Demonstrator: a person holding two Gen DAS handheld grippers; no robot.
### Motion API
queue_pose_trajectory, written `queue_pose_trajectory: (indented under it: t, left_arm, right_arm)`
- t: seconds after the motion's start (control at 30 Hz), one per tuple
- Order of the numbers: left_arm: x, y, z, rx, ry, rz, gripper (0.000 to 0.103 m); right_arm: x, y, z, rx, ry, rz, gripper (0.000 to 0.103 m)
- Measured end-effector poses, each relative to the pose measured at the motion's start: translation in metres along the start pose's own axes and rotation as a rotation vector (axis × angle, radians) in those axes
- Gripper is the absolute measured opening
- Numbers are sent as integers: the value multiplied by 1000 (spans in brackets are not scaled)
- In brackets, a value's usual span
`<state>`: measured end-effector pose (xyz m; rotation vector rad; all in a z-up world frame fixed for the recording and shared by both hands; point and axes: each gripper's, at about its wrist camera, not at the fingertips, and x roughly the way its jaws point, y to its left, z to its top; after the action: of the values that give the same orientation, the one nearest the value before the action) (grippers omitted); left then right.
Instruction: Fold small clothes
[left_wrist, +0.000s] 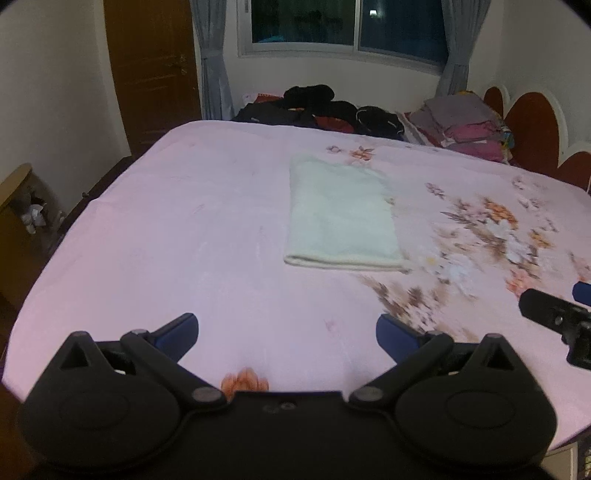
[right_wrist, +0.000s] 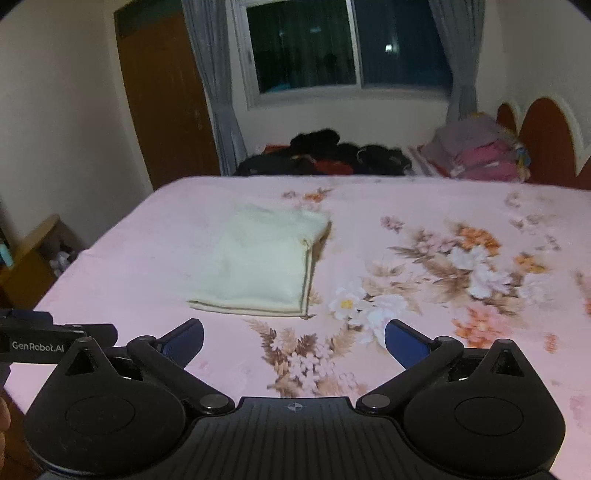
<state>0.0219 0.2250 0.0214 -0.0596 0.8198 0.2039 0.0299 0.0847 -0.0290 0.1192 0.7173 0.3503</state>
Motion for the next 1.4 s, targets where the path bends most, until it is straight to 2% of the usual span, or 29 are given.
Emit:
queue_pose_trajectory:
  t: [0.1, 0.27, 0.43, 0.73, 1.4]
  left_arm:
    - [-33, -2, -12, -15, -24, 14, 103]
    - [-74, -7, -27, -37, -62, 15, 103]
    - [-98, -14, -38, -25, -95, 48, 103]
    - [-111, -16, -46, -35, -101, 50, 103]
    - [-121, -15, -50, -64, -122, 65, 103]
  right_arm:
    - [-38, 3, -5, 5, -11, -34, 103]
    - [-96, 6, -12, -16, -91, -82, 103]
    - [-127, 9, -19, -28, -137, -82, 103]
    - [-142, 8, -28, -23, -145, -70, 103]
    - [-144, 8, -28, -41, -151, -57, 103]
